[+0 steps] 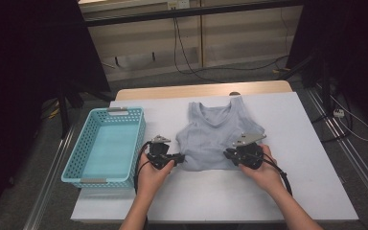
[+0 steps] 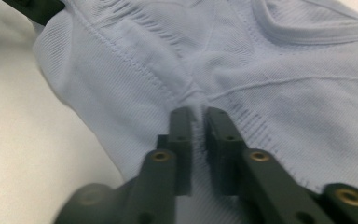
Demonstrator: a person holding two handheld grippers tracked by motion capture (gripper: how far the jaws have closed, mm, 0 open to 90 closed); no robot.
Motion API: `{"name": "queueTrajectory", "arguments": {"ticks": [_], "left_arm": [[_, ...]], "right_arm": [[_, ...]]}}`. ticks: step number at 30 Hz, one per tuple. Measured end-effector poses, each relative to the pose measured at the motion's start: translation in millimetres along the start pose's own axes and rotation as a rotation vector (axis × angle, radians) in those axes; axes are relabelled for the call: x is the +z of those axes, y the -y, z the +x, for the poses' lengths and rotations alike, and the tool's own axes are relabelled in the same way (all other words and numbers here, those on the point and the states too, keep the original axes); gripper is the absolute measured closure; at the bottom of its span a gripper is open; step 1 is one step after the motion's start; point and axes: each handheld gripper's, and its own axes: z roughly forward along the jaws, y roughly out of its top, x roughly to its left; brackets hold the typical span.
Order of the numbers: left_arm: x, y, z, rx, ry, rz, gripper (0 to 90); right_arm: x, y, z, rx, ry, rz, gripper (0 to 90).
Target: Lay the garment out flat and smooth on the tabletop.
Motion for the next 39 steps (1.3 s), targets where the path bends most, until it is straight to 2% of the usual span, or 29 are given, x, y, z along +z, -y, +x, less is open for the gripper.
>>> {"name": "queueTrajectory", "arguments": {"ticks": [3, 7, 11, 19, 21, 22, 28, 34, 39], "left_arm": [[-2.7, 1.9, -0.3, 0.004, 0.004, -0.006, 82.5], [-5.5, 5.4, -0.1, -0.015, 0.022, -0.015, 83.3], [-5.7, 8.4, -0.8, -0.019, 0.024, -0.01, 83.4], [-6.9, 10.5, 1.4, -0.033, 0.004, 0.014, 82.3], [-6.8, 11.2, 1.2, -0.041, 0.012, 0.032, 85.6], [-6.3, 11.6, 0.6, -0.042, 0.01, 0.026, 86.1], [-8.6, 12.3, -2.6, -0.042, 0.027, 0.034, 87.5], [-17.2, 10.2, 0.0, -0.053, 0.015, 0.014, 87.8], [-14.6, 11.4, -0.1, -0.055, 0.017, 0.043, 87.9]], "right_arm": [[-0.2, -2.8, -2.6, 0.0, -0.002, 0.008, 84.5], [-6.2, -7.4, -11.2, 0.037, 0.048, -0.046, 85.1], [-1.9, -6.2, -16.8, 0.062, 0.054, -0.055, 85.0], [9.1, -2.4, -15.7, 0.051, 0.05, -0.015, 83.9], [9.8, -1.8, -15.5, 0.044, 0.056, -0.012, 83.4], [9.9, -1.6, -15.6, 0.04, 0.06, -0.009, 83.3], [7.5, -3.0, -15.9, 0.036, 0.092, -0.04, 83.8], [11.8, -1.2, -17.8, 0.031, 0.055, -0.017, 82.0], [15.2, -0.5, -15.5, 0.011, 0.053, 0.006, 81.5]]}}
